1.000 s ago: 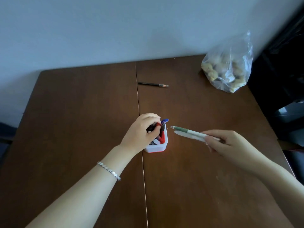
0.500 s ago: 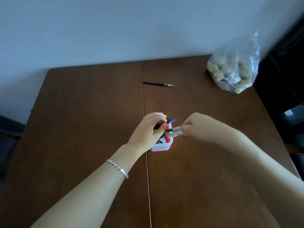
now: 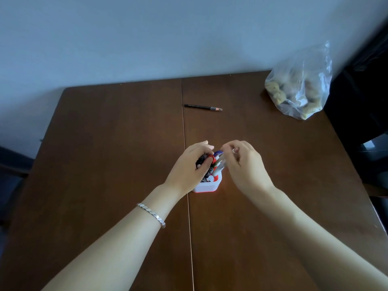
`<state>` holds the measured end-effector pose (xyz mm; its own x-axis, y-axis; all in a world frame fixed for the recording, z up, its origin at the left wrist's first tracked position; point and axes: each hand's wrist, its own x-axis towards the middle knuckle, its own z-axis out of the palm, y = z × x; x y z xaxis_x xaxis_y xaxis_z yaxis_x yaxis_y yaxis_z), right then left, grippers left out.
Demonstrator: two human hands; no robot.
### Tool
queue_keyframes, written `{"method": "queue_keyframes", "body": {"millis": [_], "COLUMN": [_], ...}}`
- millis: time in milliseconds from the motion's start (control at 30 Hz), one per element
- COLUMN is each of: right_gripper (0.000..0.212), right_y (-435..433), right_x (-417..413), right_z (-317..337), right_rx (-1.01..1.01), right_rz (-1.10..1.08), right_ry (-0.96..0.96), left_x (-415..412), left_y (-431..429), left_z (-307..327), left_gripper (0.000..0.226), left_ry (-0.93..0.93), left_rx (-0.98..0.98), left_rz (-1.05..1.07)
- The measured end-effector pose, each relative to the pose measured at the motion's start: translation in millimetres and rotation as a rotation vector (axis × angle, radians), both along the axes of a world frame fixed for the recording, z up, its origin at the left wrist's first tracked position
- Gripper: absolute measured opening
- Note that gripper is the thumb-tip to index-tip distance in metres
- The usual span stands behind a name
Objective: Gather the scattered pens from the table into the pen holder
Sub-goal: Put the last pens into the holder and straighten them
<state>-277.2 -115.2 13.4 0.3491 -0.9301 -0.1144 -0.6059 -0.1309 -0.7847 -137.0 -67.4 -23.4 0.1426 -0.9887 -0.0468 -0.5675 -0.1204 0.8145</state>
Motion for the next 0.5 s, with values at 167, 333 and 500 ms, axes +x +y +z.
{"method": "queue_keyframes", "body": {"millis": [167,333,500], "right_gripper": [0.04,0.046,0.048], "right_y": [7.7,21.2,18.9], "right_x": [7.8,15.4,1.1], "right_z": [-23.7,-41.9,-38.2], "right_rx": [-0.195,0.003,-0.435], "right_rz": [0.06,0.17,0.246], "right_ry": [-0.039,0.073,0.054], "left_x": [-0.7,-0.7,6.1], "left_y": [1.6,15.1,29.2], "left_z": [2.2,-2.6,-8.3], "left_gripper": [0.028,0.041,0.066], "left_ry": [0.065,0.222,0.316], "left_rx": [0.026,0.065,0.182], "left_rz": [0.029,0.134,0.06]}}
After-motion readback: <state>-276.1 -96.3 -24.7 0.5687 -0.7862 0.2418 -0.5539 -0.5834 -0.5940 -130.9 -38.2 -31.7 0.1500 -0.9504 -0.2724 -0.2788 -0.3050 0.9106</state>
